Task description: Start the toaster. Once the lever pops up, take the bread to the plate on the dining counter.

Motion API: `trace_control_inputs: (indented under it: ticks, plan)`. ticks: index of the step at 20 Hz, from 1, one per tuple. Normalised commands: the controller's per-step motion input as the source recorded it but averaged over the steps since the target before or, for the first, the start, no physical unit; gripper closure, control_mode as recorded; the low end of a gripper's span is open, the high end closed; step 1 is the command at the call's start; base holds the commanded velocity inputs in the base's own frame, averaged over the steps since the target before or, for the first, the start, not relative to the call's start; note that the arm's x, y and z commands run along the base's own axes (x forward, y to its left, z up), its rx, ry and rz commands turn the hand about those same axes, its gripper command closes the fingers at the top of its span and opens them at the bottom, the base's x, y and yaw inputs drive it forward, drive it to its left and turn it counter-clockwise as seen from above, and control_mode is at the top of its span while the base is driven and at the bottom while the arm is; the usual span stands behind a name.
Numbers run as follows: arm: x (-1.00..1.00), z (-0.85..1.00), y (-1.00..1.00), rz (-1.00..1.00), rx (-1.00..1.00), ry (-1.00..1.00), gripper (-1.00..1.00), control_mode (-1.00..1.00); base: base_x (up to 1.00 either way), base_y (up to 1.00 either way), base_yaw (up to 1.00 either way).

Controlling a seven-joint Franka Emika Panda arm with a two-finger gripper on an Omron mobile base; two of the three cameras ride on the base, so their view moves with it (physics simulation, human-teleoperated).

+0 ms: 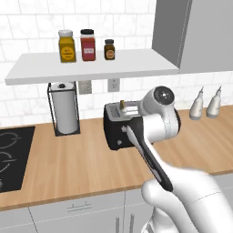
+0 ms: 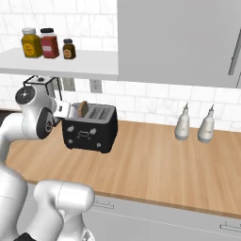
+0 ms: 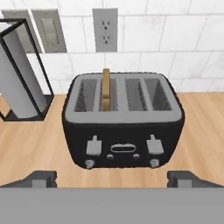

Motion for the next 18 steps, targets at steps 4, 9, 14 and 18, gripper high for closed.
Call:
trace_control_inputs:
  ticks: [4, 9, 14, 18]
  plan:
    - [0.68, -0.30, 0.00, 0.00, 0.00, 0.06, -1.00, -1.00, 0.00, 0.00, 0.00]
    - [0.55, -0.26, 0.00, 0.00, 0.00, 0.04, -1.00, -1.00, 0.00, 0.00, 0.00]
    - [0.52, -0.29, 0.00, 0.00, 0.00, 0.00, -1.00, -1.00, 0.00, 0.00, 0.00]
    - [0.43, -0.31, 0.00, 0.00, 0.00, 0.00, -1.00, -1.00, 0.00, 0.00, 0.00]
